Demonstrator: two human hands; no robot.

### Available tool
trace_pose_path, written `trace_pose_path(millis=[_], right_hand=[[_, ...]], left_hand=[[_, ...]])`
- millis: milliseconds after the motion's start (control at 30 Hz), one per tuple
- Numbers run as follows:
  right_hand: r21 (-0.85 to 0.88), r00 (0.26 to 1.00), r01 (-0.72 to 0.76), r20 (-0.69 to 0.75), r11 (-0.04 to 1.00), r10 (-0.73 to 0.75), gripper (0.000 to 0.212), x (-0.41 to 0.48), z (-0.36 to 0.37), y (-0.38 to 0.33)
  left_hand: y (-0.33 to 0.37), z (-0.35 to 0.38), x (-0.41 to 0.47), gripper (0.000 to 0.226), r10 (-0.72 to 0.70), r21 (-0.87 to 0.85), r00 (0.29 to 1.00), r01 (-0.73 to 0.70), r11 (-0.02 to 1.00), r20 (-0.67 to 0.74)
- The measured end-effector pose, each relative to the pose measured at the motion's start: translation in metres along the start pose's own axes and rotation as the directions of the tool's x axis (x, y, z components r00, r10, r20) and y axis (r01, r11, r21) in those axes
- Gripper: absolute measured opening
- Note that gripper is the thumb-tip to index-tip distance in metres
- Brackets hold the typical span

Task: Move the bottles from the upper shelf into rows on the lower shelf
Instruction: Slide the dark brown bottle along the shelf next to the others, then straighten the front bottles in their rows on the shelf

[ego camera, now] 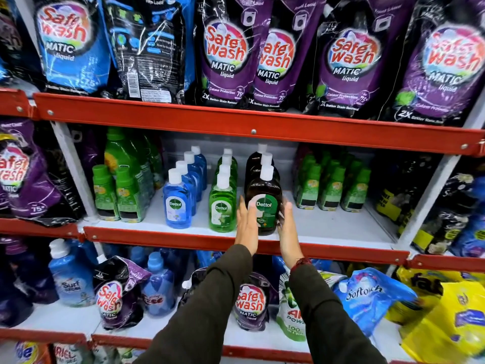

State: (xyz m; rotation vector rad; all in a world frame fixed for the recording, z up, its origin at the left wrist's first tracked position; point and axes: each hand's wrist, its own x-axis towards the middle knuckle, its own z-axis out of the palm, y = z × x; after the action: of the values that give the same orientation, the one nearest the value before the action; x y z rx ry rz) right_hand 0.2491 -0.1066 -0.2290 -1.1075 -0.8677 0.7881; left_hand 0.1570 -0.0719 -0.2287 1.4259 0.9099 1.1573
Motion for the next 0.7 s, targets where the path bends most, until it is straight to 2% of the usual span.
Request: trace_pose_path(millis=[67,167,233,533,700], right_hand=[[-0.016,1.0,0.024,-0.005,1.0,-0.024,0.032,0.002,-0.001,0.004],[-0.045,0.999,0.038,-0.02,0.998,-0.039,0.029,0.003,-0.003,0.005],[-0.06,0.999,0.025,-0.036,0.998,-0.028,0.031,0.003,-0.003,0.004],[-0.091,1.0,0.007,0.001,0.996,-0.007,0.078,0.001,-0.006,0.003],[-0.114,1.0,0.012,0.015,0.993,-0.01,0.067,-0.002,-0.005,-0.001]], left_hand=[[-0.004,0.0,0.003,0.084,-0.031,-0.007,0.999,0.031,0.999,0.008],[-0.008,-0.001,0.004,0.063,-0.023,0.013,1.0,0.023,1.0,0.005],[-0.009,-0.001,0.004,0.059,-0.014,0.022,1.0,0.014,1.0,0.004],[-0.01,-0.006,-0.002,0.057,0.029,0.078,1.0,-0.028,0.997,-0.009],[-0.008,-0.007,-0.006,0.057,0.026,0.065,1.0,-0.027,0.998,0.008]])
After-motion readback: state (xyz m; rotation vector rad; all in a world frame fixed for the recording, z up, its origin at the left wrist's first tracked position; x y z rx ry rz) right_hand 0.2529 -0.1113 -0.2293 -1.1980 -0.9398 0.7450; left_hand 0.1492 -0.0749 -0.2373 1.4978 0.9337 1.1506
